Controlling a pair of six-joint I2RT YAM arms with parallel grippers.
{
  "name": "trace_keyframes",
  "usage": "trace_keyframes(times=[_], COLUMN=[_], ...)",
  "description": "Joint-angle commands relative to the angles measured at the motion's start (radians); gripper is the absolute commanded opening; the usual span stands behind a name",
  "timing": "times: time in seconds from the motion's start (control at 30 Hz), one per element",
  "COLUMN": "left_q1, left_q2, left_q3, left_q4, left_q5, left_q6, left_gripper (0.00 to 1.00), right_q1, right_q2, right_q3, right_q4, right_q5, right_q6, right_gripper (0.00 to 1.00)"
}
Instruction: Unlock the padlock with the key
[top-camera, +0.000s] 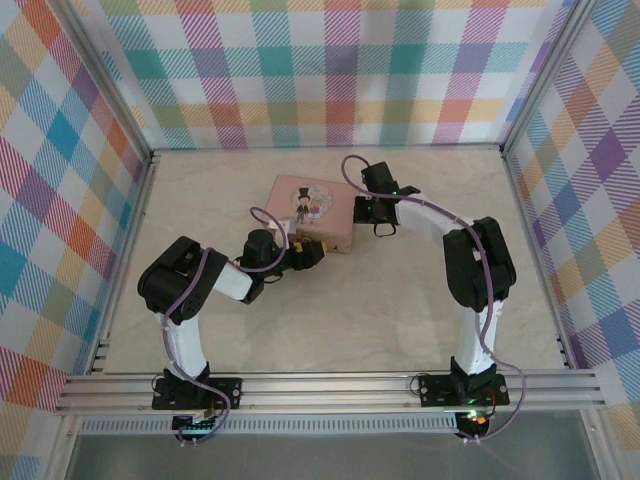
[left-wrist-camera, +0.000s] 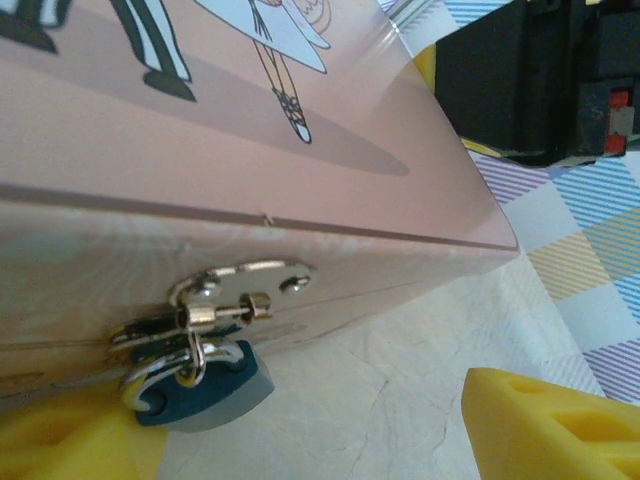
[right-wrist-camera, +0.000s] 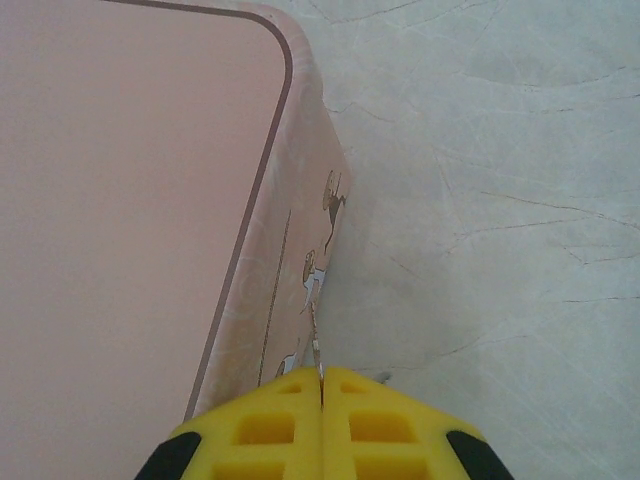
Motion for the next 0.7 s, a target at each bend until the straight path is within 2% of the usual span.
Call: trace_keyframes(times=[0.0,0.03,0.07,0.13,0.37,0.53,0.67], left_q1=[0.009,0.012,0.013,0.015,0.017,0.022,0.032], left_q2=[-0.013,-0.016,-0.020,-0.024,-0.009,0.007,0.008], left_q3=[-0.024,-0.032,-0.035,-0.037,-0.020,0.028,0.016], left_q4=[0.184,0.194,0.192,0.180,0.157,0.030,0.001], left_q5=[0.047,0.046,0.048,0.053,0.041,0.013,0.005], left_q6=[-0.023,-0.030,-0.030,-0.029,-0.046,-0.061,-0.082], left_gripper=[0.75,0.74,0.69,0.68,0.70,0.73,0.73], right_q1=[0.010,0.010,0.009,0.009,0.010,0.010,0.010], right_q2=[0.019,0.019,0.017,0.017,0.008,-0.005,-0.012], right_q3=[-0.006,-0.005,-0.005,-0.006,-0.016,-0.024,-0.030], right_q4=[-0.012,-0.011,-0.013,-0.013,-0.011,-0.008,-0.007], right_q5=[-0.023,-0.022,-0.020,-0.020,-0.021,-0.020,-0.016], right_q6=[0.000,-0.001,-0.001,-0.003,-0.001,-0.001,-0.007], right_gripper=[0.00,0.00,0.00,0.00,0.00,0.00,0.00])
